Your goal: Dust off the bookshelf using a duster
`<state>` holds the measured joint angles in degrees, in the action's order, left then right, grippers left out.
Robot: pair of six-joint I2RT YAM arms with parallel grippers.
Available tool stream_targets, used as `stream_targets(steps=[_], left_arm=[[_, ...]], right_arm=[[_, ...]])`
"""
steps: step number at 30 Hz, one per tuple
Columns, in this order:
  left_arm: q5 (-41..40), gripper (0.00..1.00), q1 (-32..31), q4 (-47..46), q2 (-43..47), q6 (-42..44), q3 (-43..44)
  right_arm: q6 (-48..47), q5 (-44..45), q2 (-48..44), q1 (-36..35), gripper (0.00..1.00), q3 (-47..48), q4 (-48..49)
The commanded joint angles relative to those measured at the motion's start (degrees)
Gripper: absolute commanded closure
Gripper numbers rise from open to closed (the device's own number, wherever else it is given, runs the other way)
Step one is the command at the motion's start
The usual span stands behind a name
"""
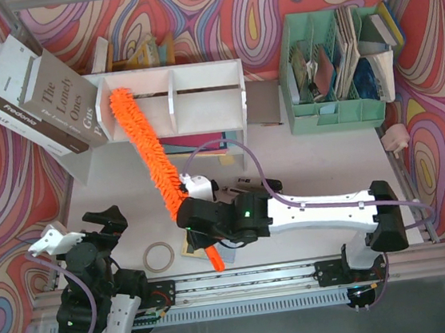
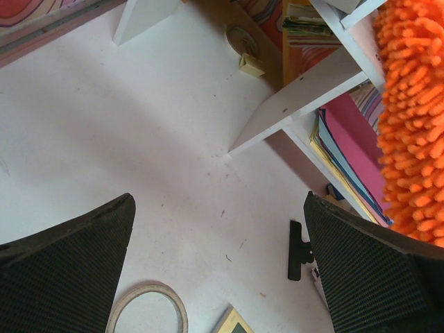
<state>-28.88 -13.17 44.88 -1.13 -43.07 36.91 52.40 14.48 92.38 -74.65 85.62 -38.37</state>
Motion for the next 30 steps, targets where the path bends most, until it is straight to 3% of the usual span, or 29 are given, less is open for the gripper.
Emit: stream_targets(steps=[1, 7, 17, 30], left_arm=[[0.41, 0.01, 0.34, -0.84, 0.86, 0.17, -0.76], [0.32, 0.02, 0.34, -0.74, 0.84, 0.10, -0.69], [0.32, 0.01, 0.34, -0.72, 0.84, 0.17, -0.69], [0.23, 0.02, 0.34, -0.59, 0.84, 0.16, -0.61]], right_arm=[[-5.06, -3.00, 2.16, -0.23, 1.00, 4.85, 4.47], [-3.90, -1.62, 1.09, -0.12, 1.00, 3.33, 3.93], [7.26, 7.94, -6.06, -0.12, 1.00, -3.26, -0.93], [-2.69, 3.13, -3.41, -0.21, 1.00, -0.11, 7.71]])
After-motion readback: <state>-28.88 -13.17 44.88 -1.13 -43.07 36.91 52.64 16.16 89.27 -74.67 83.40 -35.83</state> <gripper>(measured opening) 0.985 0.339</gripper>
